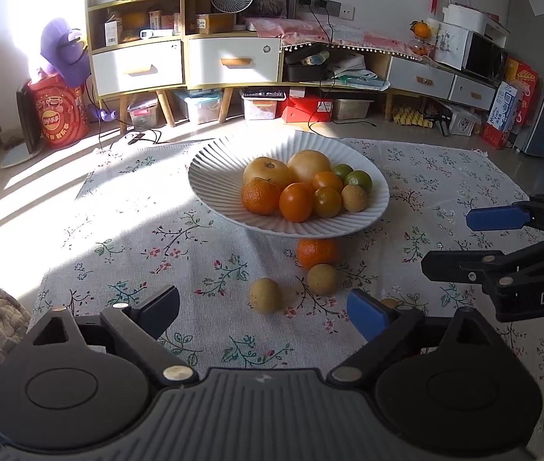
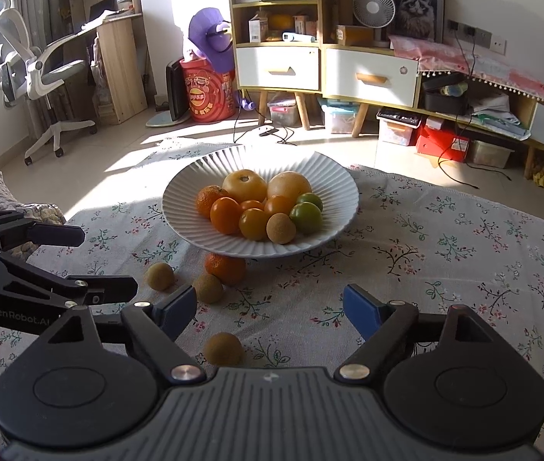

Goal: Organize fruits
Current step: 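Withdraw both tools from the plate toward the remaining fruit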

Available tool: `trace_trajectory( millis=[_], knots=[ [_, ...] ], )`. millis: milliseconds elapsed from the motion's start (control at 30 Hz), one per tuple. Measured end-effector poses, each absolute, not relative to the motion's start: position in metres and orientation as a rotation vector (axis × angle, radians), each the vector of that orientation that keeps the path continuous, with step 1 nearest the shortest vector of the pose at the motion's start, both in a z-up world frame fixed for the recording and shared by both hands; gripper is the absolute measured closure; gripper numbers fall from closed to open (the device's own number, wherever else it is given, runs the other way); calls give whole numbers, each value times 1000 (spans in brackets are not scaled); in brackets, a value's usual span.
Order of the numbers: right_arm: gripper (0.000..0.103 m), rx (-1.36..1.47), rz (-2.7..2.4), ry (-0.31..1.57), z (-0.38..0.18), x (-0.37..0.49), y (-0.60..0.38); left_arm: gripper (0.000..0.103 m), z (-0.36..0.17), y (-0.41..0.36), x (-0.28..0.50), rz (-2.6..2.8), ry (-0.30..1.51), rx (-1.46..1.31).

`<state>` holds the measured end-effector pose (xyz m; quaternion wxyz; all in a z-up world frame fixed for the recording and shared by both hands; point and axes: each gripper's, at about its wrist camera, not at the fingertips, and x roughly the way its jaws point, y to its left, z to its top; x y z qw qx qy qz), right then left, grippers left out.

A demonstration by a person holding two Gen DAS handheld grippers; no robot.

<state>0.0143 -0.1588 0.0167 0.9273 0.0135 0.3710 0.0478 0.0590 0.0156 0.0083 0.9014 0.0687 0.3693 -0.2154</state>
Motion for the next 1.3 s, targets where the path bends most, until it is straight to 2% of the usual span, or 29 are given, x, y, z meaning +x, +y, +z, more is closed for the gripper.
trace_trajectory(
  millis=[300,767,1233,1300],
  knots=[
    [11,11,121,788,8,0,-150,10,-5,18,54,-420,805,170],
    [9,1,146,883,-19,-13,-142,10,-34,19,51,-399,833,242],
    [7,-29,159,894,-30,-16,-138,10,-41,13,59,-433,715,190],
    [7,-31,159,891,-31,-16,-138,13,-40,12,61,-433,703,184]
  ],
)
